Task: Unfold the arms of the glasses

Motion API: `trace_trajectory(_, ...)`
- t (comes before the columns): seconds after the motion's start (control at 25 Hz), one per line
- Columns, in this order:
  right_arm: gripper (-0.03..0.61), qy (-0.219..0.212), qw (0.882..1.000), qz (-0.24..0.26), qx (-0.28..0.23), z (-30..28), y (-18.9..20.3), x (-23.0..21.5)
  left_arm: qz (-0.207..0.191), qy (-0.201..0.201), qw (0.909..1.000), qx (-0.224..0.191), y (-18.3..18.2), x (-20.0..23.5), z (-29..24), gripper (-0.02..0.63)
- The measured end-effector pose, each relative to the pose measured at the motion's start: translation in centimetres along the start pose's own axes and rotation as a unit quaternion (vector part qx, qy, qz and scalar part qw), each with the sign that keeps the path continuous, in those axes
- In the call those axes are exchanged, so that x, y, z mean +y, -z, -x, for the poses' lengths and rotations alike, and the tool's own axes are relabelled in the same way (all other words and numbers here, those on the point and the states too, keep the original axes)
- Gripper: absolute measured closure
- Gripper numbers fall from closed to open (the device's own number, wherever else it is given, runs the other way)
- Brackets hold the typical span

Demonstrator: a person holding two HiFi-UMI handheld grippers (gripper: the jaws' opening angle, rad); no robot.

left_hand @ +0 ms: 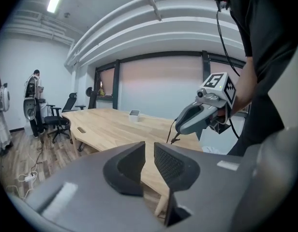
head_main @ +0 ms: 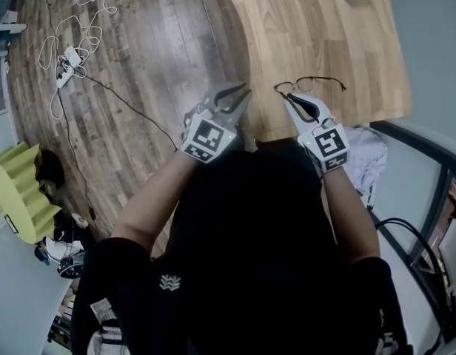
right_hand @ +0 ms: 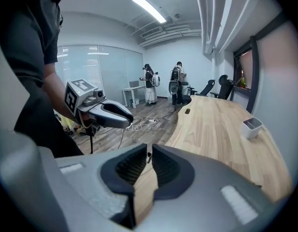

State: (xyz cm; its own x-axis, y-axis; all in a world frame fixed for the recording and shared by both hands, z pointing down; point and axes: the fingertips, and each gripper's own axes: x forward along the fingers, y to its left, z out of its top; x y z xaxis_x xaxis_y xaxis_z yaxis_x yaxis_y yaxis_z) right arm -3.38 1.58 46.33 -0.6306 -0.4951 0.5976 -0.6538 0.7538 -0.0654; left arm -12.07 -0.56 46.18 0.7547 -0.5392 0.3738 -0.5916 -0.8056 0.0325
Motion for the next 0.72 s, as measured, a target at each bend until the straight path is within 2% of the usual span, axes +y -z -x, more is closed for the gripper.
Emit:
trace_trajectory(0.08,0.529,-0.003,1.000,0.003,-0.010,0.2,-0.6,0.4,0.017,-0.005,0.9998,-0.005,-0.2,0.4,0.0,0.549)
trace_trajectory(0.24,0.529,0.000,0.999,0.003,-0.050,1.8,-2.9,0.3,0.045,-0.012,0.9988,-0.017,-1.3,0.2,0.3,0.549)
trace_trajectory(0.4,0.529,0.067,0.991,0.001,-0.112,5.4,-4.8,-3.2,0.084,-0.032,0.9950,-0.045,-4.2,0.8,0.1,0.549)
trace_trajectory(0.6,0.537,0.117,0.981,-0.011,-0.155,10.0,-5.4,-6.8,0.078,-0.061,0.9927,-0.069,-9.0,0.3,-0.6,0.569)
trace_trajectory(0.72,0.549,0.151,0.973,-0.009,-0.173,12.6,-5.3,-9.0,0.090,-0.104,0.9888,-0.058,-10.3,0.8,-0.9,0.577)
